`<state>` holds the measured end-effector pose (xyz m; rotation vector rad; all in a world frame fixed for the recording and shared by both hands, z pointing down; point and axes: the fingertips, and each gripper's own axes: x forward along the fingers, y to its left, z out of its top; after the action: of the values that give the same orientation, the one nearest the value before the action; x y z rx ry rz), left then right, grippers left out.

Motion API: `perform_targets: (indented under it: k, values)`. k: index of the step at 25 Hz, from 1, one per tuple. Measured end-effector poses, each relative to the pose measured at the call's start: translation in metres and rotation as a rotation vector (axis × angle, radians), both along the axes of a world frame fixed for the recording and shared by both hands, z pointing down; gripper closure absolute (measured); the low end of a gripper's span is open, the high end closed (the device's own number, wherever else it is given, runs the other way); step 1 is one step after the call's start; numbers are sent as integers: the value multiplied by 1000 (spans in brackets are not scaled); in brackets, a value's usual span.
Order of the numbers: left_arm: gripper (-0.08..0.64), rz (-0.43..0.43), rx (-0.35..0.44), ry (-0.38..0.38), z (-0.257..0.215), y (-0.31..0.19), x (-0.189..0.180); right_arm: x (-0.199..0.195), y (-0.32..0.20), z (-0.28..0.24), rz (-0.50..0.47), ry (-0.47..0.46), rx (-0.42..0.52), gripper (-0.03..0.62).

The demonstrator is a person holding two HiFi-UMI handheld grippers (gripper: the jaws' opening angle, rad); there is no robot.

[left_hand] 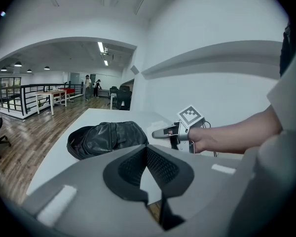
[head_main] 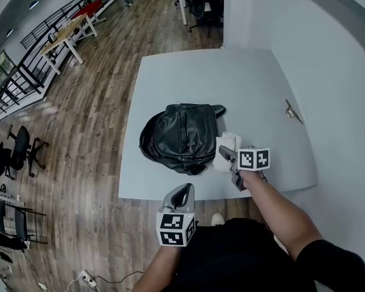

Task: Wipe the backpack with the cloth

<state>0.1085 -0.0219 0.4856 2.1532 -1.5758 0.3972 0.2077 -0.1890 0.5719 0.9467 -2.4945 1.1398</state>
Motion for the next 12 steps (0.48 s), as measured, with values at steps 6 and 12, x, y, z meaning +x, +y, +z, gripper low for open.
perform_targets:
  k: [6, 12]
  values:
    - [552, -4, 4, -1, -3, 5, 8, 15, 3, 1, -2, 24, 8, 508]
    - [552, -6, -2, -16, -3, 13, 7, 33, 3, 3, 24, 38, 17, 508]
